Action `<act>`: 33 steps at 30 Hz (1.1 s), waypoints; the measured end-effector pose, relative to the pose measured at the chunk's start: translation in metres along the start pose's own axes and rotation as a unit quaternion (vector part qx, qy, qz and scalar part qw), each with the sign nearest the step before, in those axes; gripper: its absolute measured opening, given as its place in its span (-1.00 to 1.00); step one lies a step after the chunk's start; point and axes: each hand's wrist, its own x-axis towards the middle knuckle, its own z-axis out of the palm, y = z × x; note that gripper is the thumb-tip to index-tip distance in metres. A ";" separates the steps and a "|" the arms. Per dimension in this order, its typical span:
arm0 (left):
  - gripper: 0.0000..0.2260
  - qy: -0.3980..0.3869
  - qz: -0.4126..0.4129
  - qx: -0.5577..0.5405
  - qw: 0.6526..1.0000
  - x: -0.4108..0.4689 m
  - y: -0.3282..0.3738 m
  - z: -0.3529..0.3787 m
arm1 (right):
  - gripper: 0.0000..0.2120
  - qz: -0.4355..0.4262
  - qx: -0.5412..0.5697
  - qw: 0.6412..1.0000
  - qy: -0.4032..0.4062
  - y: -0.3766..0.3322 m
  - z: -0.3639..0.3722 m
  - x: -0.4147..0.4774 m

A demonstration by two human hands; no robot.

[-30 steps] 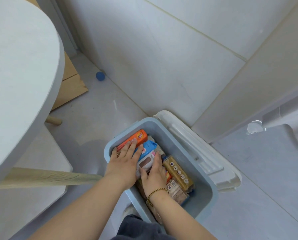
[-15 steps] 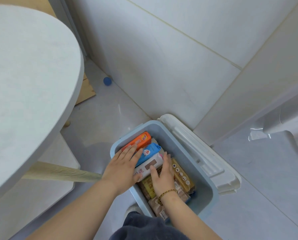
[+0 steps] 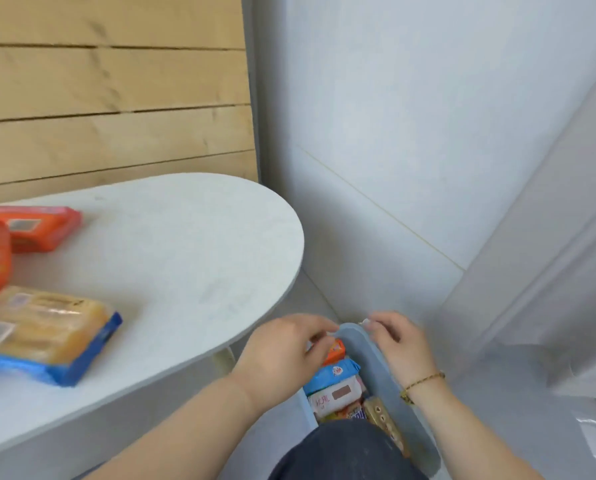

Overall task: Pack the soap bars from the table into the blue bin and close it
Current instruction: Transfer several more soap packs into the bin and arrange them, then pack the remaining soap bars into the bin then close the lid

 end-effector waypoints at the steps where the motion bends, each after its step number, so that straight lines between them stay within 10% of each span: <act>1: -0.78 0.034 0.005 -0.007 0.999 -0.005 0.005 -0.019 | -0.77 -0.027 0.004 1.000 -0.003 -0.021 -0.007 -0.001; 12: -0.88 0.300 -0.110 0.032 0.947 -0.139 -0.048 -0.180 | -0.88 -0.188 -0.029 0.953 -0.237 -0.216 0.091 -0.045; 16: -0.83 0.337 -0.179 0.077 0.921 -0.178 -0.082 -0.210 | -0.38 -0.225 -0.175 0.903 -0.320 -0.239 0.161 -0.071; 22: -0.42 0.248 -0.206 0.132 0.937 -0.201 -0.132 -0.244 | -0.09 -0.287 -0.401 0.808 -0.322 -0.244 0.216 -0.093; 33: -0.34 0.078 -0.207 0.277 0.935 -0.204 -0.174 -0.243 | -0.22 -0.294 -0.430 0.802 -0.294 -0.245 0.224 -0.083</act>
